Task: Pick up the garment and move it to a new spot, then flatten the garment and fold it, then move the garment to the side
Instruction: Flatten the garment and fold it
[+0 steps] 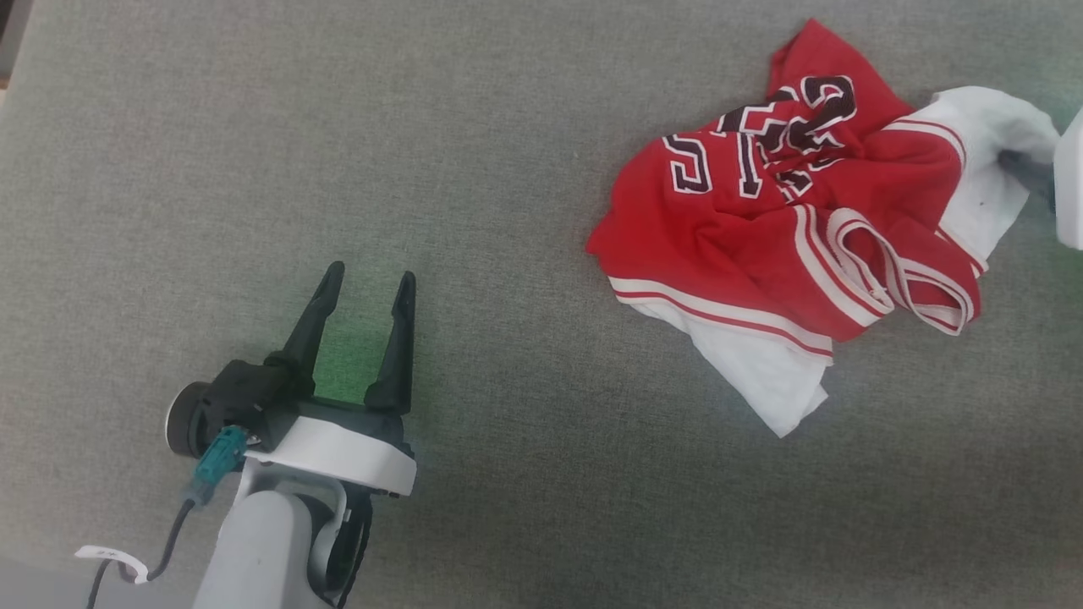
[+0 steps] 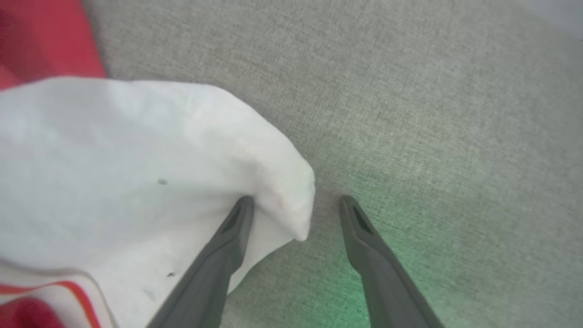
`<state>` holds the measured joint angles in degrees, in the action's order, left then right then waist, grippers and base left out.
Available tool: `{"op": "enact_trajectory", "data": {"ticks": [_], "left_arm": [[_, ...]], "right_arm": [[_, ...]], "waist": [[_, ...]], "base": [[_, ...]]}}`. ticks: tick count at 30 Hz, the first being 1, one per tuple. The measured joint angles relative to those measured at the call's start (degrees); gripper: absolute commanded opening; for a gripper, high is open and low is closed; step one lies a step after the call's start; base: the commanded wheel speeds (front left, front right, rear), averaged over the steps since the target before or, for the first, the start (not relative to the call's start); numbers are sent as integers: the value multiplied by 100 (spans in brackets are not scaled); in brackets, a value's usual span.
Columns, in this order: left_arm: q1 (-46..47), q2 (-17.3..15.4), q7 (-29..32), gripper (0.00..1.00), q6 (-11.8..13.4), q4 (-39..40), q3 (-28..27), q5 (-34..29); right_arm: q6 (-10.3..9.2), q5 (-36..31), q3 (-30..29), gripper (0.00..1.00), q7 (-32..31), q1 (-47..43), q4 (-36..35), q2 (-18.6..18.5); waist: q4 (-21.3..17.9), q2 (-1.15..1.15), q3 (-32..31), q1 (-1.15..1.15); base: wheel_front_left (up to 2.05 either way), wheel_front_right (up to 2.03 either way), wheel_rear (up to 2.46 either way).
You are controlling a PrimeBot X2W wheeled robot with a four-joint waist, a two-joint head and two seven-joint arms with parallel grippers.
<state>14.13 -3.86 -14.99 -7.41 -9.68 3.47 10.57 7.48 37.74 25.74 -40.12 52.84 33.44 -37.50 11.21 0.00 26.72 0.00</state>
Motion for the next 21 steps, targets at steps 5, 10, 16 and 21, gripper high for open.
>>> {"op": "enact_trajectory", "data": {"ticks": [5, 10, 16, 21], "left_arm": [[5, 22, 0, 100, 0, -46, -41, 2], [-14, -43, 0, 100, 0, -21, -101, 2], [-108, -212, 0, 100, 0, 81, -80, 3], [-108, -325, 0, 100, 0, 146, -3, 41]], "right_arm": [[4, 174, 62, 0, 145, 45, 52, -3], [7, 268, -104, 0, 639, -197, 191, -205], [5, 461, -714, 0, 1246, -740, 389, -727], [4, 403, -1315, 0, 1779, -1190, 825, -1094]], "waist": [[-43, 0, -13, 0], [-166, 0, -197, 0], [-384, 0, -387, 0], [-546, 0, -396, 0]], "base": [[0, 0, 0], [0, 0, 0], [0, 0, 0], [0, 0, 0]]}}
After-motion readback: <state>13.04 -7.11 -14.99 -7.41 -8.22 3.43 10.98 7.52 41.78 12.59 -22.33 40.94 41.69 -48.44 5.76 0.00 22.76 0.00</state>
